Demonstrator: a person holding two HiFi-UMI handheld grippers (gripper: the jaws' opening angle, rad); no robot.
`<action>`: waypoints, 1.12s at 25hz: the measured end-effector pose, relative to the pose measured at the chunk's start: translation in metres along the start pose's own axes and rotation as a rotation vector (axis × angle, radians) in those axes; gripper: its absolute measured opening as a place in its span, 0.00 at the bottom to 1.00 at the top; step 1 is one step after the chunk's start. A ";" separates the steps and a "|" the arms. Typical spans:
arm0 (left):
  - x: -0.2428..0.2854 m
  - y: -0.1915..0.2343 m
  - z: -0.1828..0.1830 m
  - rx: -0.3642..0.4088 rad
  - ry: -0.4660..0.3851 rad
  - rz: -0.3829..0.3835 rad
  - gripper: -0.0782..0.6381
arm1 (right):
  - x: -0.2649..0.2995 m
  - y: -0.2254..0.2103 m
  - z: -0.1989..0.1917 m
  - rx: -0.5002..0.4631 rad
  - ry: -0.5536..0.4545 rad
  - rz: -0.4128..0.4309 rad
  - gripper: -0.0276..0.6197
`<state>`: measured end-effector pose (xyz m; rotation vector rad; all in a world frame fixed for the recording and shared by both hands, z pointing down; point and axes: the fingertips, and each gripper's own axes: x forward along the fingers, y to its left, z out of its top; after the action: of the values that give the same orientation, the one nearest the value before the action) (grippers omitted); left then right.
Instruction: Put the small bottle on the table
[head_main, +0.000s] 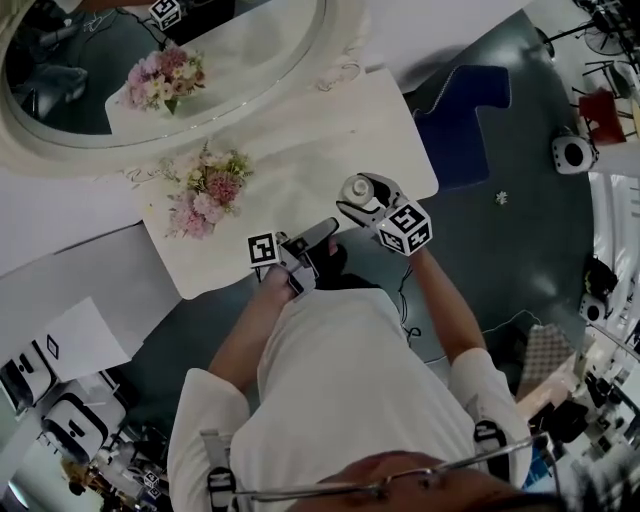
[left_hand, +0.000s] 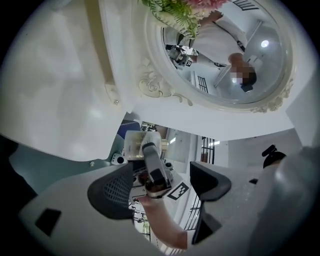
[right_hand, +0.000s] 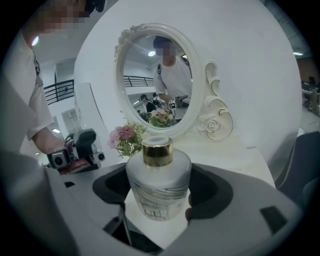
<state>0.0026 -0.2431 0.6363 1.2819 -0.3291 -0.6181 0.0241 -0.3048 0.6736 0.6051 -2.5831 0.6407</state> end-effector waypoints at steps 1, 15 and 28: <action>0.001 0.003 0.001 -0.001 0.005 0.008 0.60 | 0.005 -0.006 -0.005 0.008 0.006 -0.014 0.57; -0.012 0.049 0.006 -0.082 0.000 0.096 0.60 | 0.077 -0.074 -0.095 0.116 0.105 -0.158 0.57; -0.024 0.063 0.020 -0.115 -0.007 0.120 0.60 | 0.110 -0.096 -0.124 0.079 0.171 -0.209 0.57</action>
<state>-0.0125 -0.2346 0.7046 1.1414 -0.3681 -0.5325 0.0163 -0.3516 0.8589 0.7969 -2.3081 0.6945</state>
